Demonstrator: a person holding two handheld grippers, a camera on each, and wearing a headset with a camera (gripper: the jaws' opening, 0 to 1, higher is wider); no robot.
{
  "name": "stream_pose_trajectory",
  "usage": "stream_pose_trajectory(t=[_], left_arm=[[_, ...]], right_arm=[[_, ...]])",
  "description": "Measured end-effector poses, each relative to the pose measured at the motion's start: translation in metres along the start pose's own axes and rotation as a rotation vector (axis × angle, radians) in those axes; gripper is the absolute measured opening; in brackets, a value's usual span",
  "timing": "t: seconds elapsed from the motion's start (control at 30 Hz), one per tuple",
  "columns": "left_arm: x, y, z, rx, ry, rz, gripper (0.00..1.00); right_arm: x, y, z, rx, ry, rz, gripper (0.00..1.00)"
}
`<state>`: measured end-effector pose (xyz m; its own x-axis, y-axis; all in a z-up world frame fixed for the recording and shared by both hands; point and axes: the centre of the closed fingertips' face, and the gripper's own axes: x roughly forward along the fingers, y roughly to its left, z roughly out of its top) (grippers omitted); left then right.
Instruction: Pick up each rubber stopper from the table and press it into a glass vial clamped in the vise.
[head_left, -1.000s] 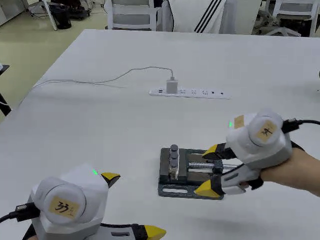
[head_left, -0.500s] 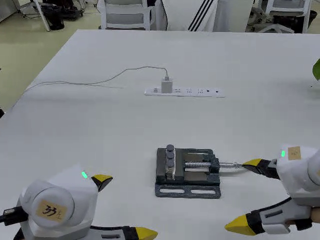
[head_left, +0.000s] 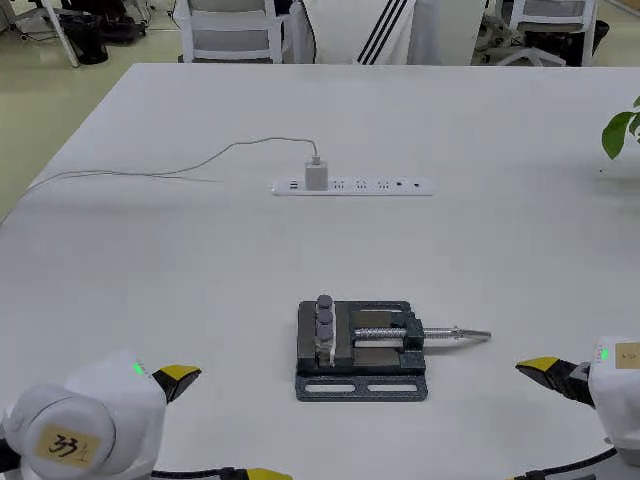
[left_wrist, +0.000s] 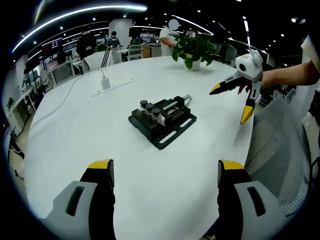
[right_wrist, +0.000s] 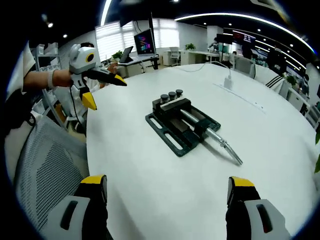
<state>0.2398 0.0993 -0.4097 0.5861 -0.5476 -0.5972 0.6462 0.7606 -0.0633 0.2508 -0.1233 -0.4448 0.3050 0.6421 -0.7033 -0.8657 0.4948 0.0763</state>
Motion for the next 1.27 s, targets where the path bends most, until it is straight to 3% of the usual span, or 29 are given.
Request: stream_pose_trajectory(t=[0.6, 1.27], left_arm=[[0.003, -0.004, -0.005, -0.014, 0.007, -0.011, 0.85], [-0.001, -0.008, -0.009, -0.034, -0.005, 0.015, 0.85]], right_arm=[[0.003, 0.009, -0.002, 0.011, -0.006, 0.013, 0.98], [0.004, 0.017, -0.004, 0.009, -0.010, 0.019, 0.95]])
